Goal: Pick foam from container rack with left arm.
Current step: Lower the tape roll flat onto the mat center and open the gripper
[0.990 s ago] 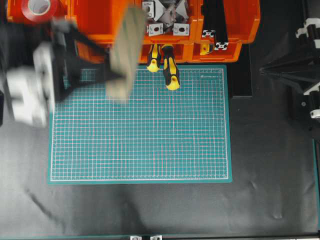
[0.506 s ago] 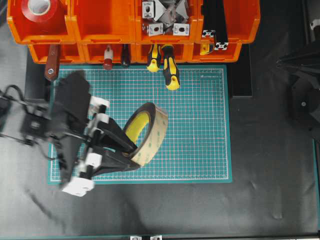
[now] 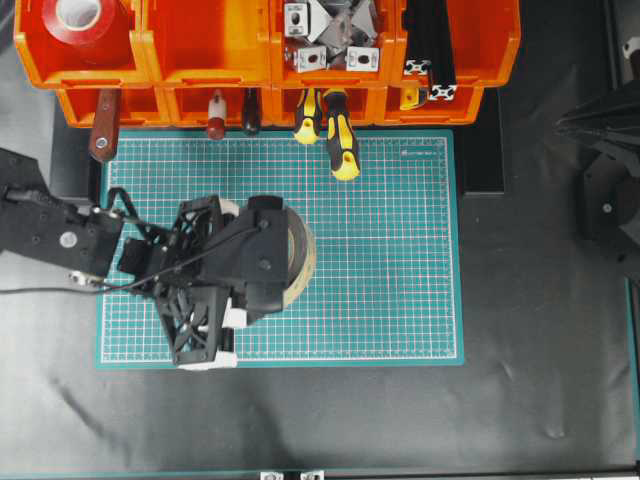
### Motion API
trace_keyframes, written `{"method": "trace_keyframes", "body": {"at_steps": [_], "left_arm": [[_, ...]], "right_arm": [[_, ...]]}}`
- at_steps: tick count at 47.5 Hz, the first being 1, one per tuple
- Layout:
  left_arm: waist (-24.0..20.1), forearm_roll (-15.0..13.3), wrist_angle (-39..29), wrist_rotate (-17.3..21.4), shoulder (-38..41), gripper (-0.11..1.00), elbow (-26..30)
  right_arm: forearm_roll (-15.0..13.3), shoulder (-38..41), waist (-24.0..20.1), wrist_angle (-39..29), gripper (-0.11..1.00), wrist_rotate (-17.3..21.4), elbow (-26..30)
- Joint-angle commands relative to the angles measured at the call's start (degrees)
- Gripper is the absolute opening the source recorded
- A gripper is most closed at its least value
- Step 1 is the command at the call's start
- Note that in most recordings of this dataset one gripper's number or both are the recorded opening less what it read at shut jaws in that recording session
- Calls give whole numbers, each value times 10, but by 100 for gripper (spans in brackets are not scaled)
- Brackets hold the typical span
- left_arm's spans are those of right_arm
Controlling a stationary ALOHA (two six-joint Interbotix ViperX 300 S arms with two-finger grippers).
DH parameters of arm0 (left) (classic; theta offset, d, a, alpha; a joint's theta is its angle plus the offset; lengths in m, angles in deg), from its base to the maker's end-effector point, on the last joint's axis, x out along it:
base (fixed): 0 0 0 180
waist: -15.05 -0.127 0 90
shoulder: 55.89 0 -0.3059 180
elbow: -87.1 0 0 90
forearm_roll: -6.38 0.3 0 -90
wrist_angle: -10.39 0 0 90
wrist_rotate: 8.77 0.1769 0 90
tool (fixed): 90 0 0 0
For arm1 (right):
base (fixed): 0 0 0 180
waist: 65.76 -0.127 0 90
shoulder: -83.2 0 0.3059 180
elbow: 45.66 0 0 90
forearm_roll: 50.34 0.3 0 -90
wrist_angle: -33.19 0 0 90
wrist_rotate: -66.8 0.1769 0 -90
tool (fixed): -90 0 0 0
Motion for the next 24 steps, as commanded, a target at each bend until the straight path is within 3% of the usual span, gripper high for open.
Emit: {"method": "trace_keyframes", "body": {"at_steps": [1,24], "left_arm": [[-9,3,-7,3,-9,25,20],[-29,3,-25,9,-11,25,15]], "right_arm": [[2,7,0,0,-1,1,20],[2,9,-2,0,-1,1,18]]}}
